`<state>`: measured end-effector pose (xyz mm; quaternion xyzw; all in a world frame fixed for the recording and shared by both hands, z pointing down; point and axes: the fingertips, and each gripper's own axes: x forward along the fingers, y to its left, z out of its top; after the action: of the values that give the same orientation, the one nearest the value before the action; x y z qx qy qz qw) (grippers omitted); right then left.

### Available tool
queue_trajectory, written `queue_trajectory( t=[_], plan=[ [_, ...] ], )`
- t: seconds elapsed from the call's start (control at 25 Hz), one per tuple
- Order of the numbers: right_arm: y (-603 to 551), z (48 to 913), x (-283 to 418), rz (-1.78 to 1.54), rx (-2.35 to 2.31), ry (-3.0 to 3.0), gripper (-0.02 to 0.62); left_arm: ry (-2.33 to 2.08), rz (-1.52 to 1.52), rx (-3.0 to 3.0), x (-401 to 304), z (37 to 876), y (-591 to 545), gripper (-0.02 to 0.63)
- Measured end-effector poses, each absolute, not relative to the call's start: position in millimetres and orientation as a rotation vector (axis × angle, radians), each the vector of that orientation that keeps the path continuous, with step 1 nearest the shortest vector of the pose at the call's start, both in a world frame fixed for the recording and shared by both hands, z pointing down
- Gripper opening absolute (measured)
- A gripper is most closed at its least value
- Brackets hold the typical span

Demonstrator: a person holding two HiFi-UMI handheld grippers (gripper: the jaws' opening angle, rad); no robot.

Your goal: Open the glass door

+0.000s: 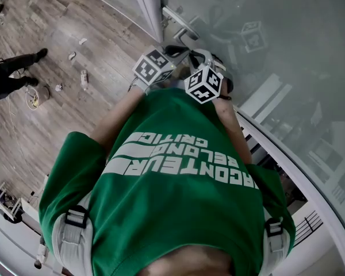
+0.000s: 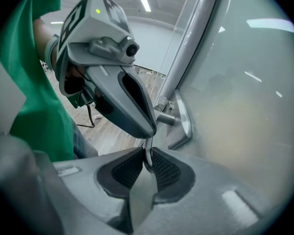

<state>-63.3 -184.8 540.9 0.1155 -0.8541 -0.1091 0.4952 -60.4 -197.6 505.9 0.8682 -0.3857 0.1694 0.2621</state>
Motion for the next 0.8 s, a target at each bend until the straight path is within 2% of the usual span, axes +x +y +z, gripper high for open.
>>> queue_trajectory(
  t=[0.8],
  plan=[
    [-192.3,572.2,-71.3,-0.162,0.33,-2.099,0.048,-1.042,0.522,2.277,-64.4,523.1,-204.5,0.014]
  ],
)
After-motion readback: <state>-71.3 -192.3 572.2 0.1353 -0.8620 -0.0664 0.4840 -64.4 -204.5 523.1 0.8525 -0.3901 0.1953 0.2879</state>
